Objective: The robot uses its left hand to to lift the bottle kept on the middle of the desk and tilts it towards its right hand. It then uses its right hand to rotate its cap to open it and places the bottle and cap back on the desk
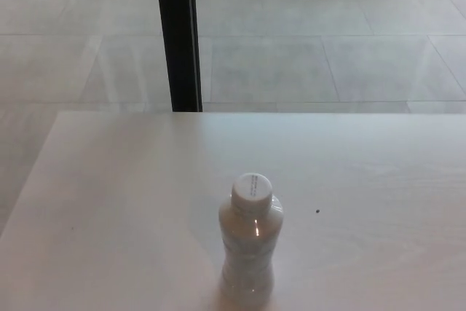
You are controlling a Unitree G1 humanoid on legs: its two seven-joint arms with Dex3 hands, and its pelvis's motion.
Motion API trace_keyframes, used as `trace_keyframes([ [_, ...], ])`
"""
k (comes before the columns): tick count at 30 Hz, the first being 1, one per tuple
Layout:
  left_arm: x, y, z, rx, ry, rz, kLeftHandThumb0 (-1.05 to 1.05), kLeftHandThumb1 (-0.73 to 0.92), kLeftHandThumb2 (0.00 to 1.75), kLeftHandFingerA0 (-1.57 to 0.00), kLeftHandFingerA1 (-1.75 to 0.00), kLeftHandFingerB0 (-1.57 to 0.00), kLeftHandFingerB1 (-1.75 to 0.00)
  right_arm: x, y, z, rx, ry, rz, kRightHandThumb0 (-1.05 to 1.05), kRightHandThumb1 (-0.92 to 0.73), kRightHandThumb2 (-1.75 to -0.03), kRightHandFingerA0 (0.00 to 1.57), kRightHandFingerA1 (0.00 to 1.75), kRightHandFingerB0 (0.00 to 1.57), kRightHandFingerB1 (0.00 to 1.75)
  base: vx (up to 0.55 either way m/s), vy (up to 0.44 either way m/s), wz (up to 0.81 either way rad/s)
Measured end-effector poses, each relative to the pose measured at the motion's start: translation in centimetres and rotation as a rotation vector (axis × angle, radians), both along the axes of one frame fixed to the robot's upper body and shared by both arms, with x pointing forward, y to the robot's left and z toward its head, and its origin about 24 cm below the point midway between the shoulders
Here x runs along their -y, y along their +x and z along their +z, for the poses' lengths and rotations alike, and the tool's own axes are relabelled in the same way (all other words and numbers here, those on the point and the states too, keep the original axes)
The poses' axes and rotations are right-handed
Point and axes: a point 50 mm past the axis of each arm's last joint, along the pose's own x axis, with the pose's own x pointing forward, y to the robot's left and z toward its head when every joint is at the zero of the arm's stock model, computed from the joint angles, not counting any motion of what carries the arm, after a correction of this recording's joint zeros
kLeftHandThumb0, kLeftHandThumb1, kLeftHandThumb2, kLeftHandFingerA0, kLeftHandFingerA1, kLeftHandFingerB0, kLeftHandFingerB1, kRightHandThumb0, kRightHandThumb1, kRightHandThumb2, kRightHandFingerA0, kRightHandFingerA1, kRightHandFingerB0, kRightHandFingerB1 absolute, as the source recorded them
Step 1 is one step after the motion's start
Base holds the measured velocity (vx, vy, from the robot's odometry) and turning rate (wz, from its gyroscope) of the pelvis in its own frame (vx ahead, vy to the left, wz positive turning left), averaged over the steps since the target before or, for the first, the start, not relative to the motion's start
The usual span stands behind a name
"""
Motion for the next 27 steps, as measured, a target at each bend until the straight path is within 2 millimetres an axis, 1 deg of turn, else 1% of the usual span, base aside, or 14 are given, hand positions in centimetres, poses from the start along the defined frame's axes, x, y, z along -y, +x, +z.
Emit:
trace_keyframes([
  [4,-1.4,2.7,1.4,0.15,0.056,0.043,-0.69,0.8,0.65,-0.13,-0.3,-0.07,-0.21,1.4,1.1,2.0,0.121,-0.033,-0.057,-0.87,-0.75,-1.14,0.01,0.32,0.0,0.18,0.0,0.0,0.0],
  [5,-1.9,3.7,1.9,0.191,0.073,0.041,-0.68,0.78,0.64,-0.03,-0.24,-0.04,-0.22,1.8,1.5,2.7,0.157,-0.046,-0.065,-0.81,-0.86,-0.8,0.0,0.33,0.0,0.02,0.0,0.0,0.0],
  [9,-3.9,8.2,4.4,0.344,0.148,0.001,-0.73,0.62,0.98,0.0,-0.24,-0.05,-0.26,3.3,3.5,5.8,0.306,-0.092,-0.082,-0.92,-0.78,-1.17,0.04,0.36,0.0,0.18,0.0,0.0,0.0],
  [13,-5.6,14.0,8.5,0.533,0.237,-0.084,-0.79,0.69,0.62,-0.21,-0.3,-0.16,-0.27,3.8,6.2,9.3,0.48,-0.134,-0.047,-0.91,-0.74,-1.12,0.05,0.62,0.0,0.16,0.0,0.0,0.0],
  [14,-5.8,15.2,9.5,0.576,0.252,-0.104,-0.39,0.26,0.92,-0.01,-0.53,0.0,-0.5,3.7,6.8,10.0,0.515,-0.14,-0.034,-0.82,-0.67,-1.07,0.06,0.61,0.0,0.3,0.0,0.0,0.0],
  [16,-5.8,18.1,11.9,0.682,0.284,-0.156,-0.8,0.5,0.87,-0.06,-0.5,-0.12,-0.42,3.4,8.4,11.7,0.599,-0.149,0.004,-0.87,-0.88,-0.67,0.09,0.71,0.0,0.4,0.0,0.0,0.0],
  [17,-5.7,19.1,12.9,0.721,0.294,-0.176,-0.39,0.33,0.96,-0.03,-0.54,0.0,-0.49,3.2,9.0,12.3,0.631,-0.153,0.021,-0.9,-0.87,-0.66,0.11,0.76,0.02,0.45,0.0,0.0,0.0],
  [19,-5.4,21.5,15.1,0.812,0.318,-0.226,-0.83,0.61,0.59,-0.22,-0.42,-0.31,-0.3,2.5,10.4,13.9,0.708,-0.157,0.063,-1.04,-0.61,-1.02,0.44,0.68,0.3,0.56,0.0,0.0,0.0],
  [20,-5.0,22.7,16.2,0.861,0.326,-0.252,-0.83,0.7,0.61,-0.12,-0.45,-0.18,-0.32,2.1,11.2,14.7,0.749,-0.156,0.089,-0.99,-0.85,-0.65,0.15,0.93,0.07,0.65,0.0,0.0,0.0],
  [21,-4.6,23.5,17.1,0.898,0.329,-0.274,-0.4,0.34,0.99,-0.04,-0.53,0.0,-0.49,1.6,11.9,15.3,0.781,-0.154,0.112,-0.99,-0.64,-1.04,0.19,0.82,0.12,0.66,0.0,0.0,0.0],
  [22,-3.9,24.6,18.1,0.944,0.331,-0.309,-0.87,0.56,0.86,-0.11,-0.51,-0.07,-0.4,0.9,13.0,16.1,0.822,-0.147,0.152,-1.02,-0.64,-1.06,0.16,0.79,0.12,0.64,0.0,0.0,0.0],
  [24,-3.0,25.8,19.3,0.997,0.332,-0.355,-0.41,0.34,1.0,-0.04,-0.53,0.0,-0.5,-0.2,14.2,16.9,0.863,-0.136,0.206,-1.01,-0.64,-1.05,0.11,0.71,0.09,0.62,0.0,0.0,0.0],
  [25,-2.1,26.6,20.4,1.04,0.333,-0.398,-0.83,0.53,0.98,-0.03,-0.45,-0.07,-0.37,-1.3,15.3,17.5,0.895,-0.125,0.258,-0.97,-0.65,-1.1,0.05,0.61,0.02,0.39,0.0,0.0,0.0],
  [27,-0.9,27.4,21.7,1.098,0.328,-0.452,-0.75,0.55,0.95,-0.05,-0.5,-0.01,-0.37,-3.0,16.7,18.1,0.93,-0.102,0.326,-0.93,-0.66,-1.1,0.09,0.62,0.02,0.38,0.0,0.0,0.0],
])
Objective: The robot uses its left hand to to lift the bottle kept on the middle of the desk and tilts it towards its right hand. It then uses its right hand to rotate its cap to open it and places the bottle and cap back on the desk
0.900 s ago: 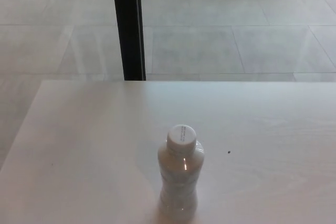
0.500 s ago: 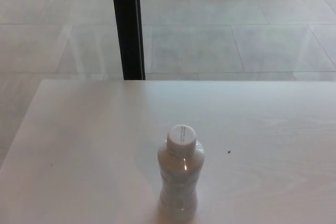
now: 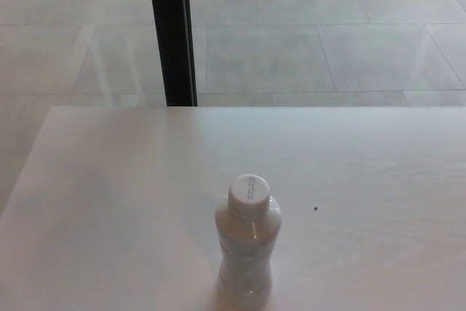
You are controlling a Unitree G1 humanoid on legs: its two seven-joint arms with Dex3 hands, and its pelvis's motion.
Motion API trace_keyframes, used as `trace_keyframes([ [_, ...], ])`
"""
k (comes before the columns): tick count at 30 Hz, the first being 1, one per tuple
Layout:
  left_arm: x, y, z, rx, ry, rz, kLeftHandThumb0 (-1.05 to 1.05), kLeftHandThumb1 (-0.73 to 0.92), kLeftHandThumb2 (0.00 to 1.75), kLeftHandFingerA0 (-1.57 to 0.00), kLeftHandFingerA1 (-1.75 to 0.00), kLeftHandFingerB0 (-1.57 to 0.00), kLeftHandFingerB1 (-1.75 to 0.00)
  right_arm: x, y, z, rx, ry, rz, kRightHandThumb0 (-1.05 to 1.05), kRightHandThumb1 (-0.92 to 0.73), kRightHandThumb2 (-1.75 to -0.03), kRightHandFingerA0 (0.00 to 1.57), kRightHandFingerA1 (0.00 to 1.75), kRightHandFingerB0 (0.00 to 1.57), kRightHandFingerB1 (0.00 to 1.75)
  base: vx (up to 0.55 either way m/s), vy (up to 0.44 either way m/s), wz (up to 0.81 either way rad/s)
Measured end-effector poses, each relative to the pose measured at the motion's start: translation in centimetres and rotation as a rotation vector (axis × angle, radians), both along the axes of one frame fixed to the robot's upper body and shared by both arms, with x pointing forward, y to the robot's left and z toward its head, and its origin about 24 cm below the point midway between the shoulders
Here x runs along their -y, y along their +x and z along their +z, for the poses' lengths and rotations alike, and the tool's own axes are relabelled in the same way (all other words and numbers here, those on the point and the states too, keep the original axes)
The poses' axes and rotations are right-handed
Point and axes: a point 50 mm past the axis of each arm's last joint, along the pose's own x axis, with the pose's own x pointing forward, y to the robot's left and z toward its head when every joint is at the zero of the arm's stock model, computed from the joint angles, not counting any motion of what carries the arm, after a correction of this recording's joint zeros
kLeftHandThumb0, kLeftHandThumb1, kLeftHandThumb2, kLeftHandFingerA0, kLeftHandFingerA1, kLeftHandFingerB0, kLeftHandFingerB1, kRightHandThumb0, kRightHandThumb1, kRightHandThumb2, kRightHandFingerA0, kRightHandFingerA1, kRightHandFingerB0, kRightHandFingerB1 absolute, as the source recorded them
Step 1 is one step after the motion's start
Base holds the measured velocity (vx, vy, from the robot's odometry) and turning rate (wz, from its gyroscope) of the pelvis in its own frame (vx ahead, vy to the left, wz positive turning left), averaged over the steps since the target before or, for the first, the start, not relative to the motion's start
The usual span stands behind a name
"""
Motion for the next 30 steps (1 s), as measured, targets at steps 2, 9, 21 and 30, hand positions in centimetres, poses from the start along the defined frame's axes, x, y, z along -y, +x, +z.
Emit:
trace_keyframes([
  [2,1.5,0.7,1.2,0.047,0.009,-0.063,-0.78,0.56,0.96,-0.05,-0.5,-0.02,-0.36,-2.0,1.4,0.4,0.021,-0.002,0.08,-0.95,-0.89,-0.67,0.11,0.66,0.0,0.45,0.0,0.0,0.0],
  [9,8.0,2.6,3.6,0.146,-0.013,-0.317,-0.73,0.79,0.65,-0.09,-0.44,-0.07,-0.28,-10.1,5.1,0.4,0.039,0.021,0.382,-0.93,-0.88,-0.67,0.14,0.69,0.02,0.42,0.0,0.0,0.0],
  [21,14.1,3.4,0.3,-0.024,-0.097,-0.563,-0.84,0.55,0.95,-0.04,-0.52,-0.06,-0.33,-15.2,6.2,-1.9,-0.076,0.075,0.501,-0.93,-0.69,-1.12,0.37,0.78,0.06,0.5,0.0,0.0,0.0],
  [30,15.5,2.9,-1.4,-0.149,-0.028,-0.65,-1.02,0.63,1.06,0.0,-0.16,-0.13,-0.03,-15.5,6.3,-2.4,-0.124,0.061,0.495,-0.88,-0.85,-0.66,0.44,0.89,0.19,0.55,0.0,0.0,0.0],
])
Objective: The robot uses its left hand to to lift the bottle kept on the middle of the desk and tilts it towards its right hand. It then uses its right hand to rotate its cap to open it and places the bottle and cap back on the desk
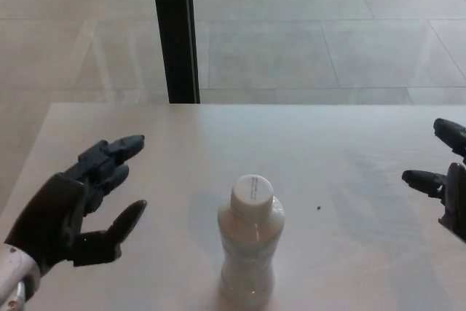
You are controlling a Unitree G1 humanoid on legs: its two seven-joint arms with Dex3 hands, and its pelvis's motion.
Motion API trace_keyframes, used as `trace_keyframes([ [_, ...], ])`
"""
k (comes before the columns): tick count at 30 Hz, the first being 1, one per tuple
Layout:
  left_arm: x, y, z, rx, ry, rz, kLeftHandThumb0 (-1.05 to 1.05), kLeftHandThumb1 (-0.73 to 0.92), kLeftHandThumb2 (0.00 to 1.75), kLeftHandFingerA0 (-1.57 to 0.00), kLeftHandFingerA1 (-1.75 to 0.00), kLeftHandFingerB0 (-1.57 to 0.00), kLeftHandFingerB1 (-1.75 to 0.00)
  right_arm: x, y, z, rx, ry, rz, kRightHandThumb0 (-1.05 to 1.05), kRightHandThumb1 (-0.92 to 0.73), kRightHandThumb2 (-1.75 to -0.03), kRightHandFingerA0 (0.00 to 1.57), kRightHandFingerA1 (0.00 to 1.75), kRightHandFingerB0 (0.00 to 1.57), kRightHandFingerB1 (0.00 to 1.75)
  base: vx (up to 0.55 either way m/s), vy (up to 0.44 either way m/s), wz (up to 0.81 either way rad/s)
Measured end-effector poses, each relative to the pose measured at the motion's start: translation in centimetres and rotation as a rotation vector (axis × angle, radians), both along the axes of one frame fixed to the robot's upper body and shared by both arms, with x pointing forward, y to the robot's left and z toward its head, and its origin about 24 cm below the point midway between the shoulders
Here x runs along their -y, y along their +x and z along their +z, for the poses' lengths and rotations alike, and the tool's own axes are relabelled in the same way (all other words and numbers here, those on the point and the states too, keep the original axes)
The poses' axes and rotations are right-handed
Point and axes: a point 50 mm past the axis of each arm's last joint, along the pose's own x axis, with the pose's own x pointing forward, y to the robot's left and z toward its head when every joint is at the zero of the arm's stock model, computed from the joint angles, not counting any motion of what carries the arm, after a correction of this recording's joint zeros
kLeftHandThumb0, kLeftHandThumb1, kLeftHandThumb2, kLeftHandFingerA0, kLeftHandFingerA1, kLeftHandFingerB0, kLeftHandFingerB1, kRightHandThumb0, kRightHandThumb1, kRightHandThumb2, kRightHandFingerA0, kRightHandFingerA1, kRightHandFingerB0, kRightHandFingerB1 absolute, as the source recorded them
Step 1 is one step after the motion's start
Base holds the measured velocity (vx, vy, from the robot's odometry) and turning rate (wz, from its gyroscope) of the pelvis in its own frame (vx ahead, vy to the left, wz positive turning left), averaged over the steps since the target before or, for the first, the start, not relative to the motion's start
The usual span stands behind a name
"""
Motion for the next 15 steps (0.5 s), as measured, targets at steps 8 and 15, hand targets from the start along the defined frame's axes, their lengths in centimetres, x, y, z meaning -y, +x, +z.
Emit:
trace_keyframes([
  [8,2.0,-0.3,-1.5,-0.07,0.025,-0.1,-0.94,0.54,0.58,0.0,0.0,0.0,0.0,-0.9,0.6,0.1,-0.003,0.009,-0.001,-0.83,-0.81,-0.65,0.51,1.05,0.27,0.63,0.0,0.0,0.0],
  [15,5.0,-1.3,-3.8,-0.158,0.008,-0.203,-0.99,0.61,1.03,0.0,-0.18,0.0,0.0,-1.8,0.8,-0.5,-0.038,0.044,-0.015,-0.74,-0.76,-0.64,0.59,1.11,0.31,0.64,0.0,0.0,0.0],
])
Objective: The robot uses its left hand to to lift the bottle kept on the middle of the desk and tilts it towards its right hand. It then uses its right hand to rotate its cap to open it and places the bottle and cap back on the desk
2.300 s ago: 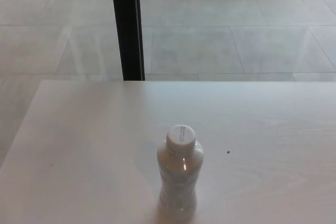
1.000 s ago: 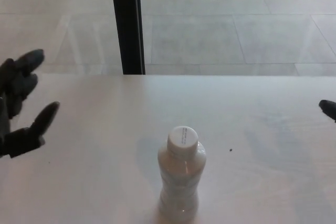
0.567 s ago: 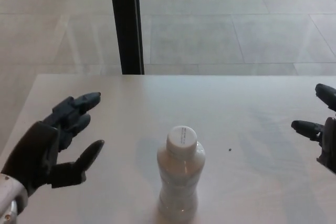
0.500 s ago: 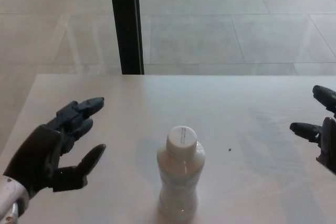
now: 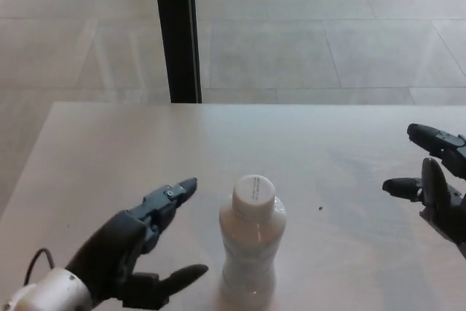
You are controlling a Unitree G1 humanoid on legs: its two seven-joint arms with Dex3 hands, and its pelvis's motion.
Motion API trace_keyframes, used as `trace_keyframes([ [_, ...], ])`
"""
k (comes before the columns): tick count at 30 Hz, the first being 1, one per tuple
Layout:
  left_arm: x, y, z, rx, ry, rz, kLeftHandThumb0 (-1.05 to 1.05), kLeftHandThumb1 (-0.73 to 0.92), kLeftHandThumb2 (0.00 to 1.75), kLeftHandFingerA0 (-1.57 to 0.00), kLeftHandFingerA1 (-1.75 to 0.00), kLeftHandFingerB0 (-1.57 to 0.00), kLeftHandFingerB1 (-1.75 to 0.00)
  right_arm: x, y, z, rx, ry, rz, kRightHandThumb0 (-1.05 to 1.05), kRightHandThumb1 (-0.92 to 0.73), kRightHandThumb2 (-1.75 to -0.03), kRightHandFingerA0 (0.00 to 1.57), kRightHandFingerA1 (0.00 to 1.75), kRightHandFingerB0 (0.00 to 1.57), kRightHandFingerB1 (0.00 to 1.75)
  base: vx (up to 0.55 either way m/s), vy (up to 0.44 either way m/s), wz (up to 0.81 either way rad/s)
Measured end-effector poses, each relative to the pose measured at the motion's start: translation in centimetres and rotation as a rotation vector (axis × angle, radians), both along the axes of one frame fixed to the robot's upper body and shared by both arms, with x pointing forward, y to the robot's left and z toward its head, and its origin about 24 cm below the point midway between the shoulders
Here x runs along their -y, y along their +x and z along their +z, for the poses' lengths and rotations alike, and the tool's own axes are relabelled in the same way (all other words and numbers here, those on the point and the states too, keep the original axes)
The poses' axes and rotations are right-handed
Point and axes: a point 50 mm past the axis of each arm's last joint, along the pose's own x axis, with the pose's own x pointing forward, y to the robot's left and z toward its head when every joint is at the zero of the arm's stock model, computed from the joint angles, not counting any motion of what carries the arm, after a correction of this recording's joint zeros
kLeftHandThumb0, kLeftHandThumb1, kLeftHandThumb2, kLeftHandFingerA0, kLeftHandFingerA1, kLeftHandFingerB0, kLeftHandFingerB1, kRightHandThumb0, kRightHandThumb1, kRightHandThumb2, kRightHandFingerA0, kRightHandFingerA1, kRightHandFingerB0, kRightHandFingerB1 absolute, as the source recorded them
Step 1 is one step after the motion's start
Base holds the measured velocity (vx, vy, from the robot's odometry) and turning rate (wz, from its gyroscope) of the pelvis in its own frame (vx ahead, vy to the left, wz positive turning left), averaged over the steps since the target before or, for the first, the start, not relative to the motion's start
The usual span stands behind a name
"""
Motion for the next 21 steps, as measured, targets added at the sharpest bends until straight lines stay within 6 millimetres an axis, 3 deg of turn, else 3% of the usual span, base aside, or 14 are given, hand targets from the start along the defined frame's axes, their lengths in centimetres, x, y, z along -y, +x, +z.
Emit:
trace_keyframes([
  [5,1.5,-0.7,-1.3,-0.037,0.066,-0.077,-0.95,0.61,1.04,0.0,-0.2,0.0,0.0,-0.4,0.1,-0.1,-0.01,0.012,-0.024,-0.74,-0.77,-0.62,0.57,1.17,0.32,0.67,0.0,0.0,0.0],
  [8,2.1,-1.1,-2.0,-0.051,0.103,-0.102,-0.85,0.52,0.99,0.0,-0.26,0.0,-0.07,-0.5,0.2,-0.1,-0.011,0.018,-0.035,-0.7,-0.77,-0.62,0.6,1.15,0.34,0.67,0.0,0.0,0.0],
  [9,2.3,-1.2,-2.2,-0.053,0.114,-0.107,-1.02,0.46,0.56,0.0,0.0,0.0,0.0,-0.5,0.3,-0.1,-0.011,0.018,-0.039,-0.7,-0.76,-0.63,0.6,1.14,0.33,0.67,0.0,0.0,0.0],
  [10,2.5,-1.2,-2.3,-0.047,0.123,-0.109,-1.02,0.47,0.56,0.0,0.0,0.0,0.0,-0.6,0.3,-0.1,-0.011,0.019,-0.042,-0.69,-0.77,-0.62,0.59,1.15,0.32,0.67,0.0,0.0,0.0],
  [11,2.6,-1.3,-2.4,-0.04,0.132,-0.109,-1.04,0.38,0.77,0.0,0.0,0.0,0.0,-0.6,0.3,-0.1,-0.011,0.019,-0.045,-0.69,-0.76,-0.63,0.6,1.15,0.33,0.68,0.0,0.0,0.0],
  [12,2.7,-1.3,-2.5,-0.034,0.137,-0.108,-1.04,0.38,0.77,0.0,0.0,0.0,0.0,-0.6,0.3,-0.1,-0.012,0.018,-0.046,-0.69,-0.76,-0.63,0.6,1.15,0.33,0.68,0.0,0.0,0.0],
  [13,2.9,-1.3,-2.6,-0.026,0.141,-0.104,-1.03,0.48,0.56,0.0,0.0,0.0,0.0,-0.6,0.3,-0.1,-0.012,0.017,-0.049,-0.7,-0.76,-0.62,0.61,1.15,0.34,0.68,0.0,0.0,0.0],
  [14,3.0,-1.3,-2.8,-0.018,0.142,-0.095,-0.92,0.56,1.02,0.0,-0.25,0.0,-0.06,-0.6,0.3,-0.1,-0.013,0.014,-0.053,-0.71,-0.75,-0.64,0.62,1.15,0.34,0.68,0.0,0.0,0.0],
  [21,3.8,-1.3,-3.3,0.023,0.114,0.016,-1.04,0.62,1.03,0.0,-0.18,0.0,0.0,-0.6,0.3,-0.2,-0.018,0.012,-0.071,-0.65,-0.73,-0.62,0.67,1.16,0.4,0.67,0.0,0.0,0.0],
])
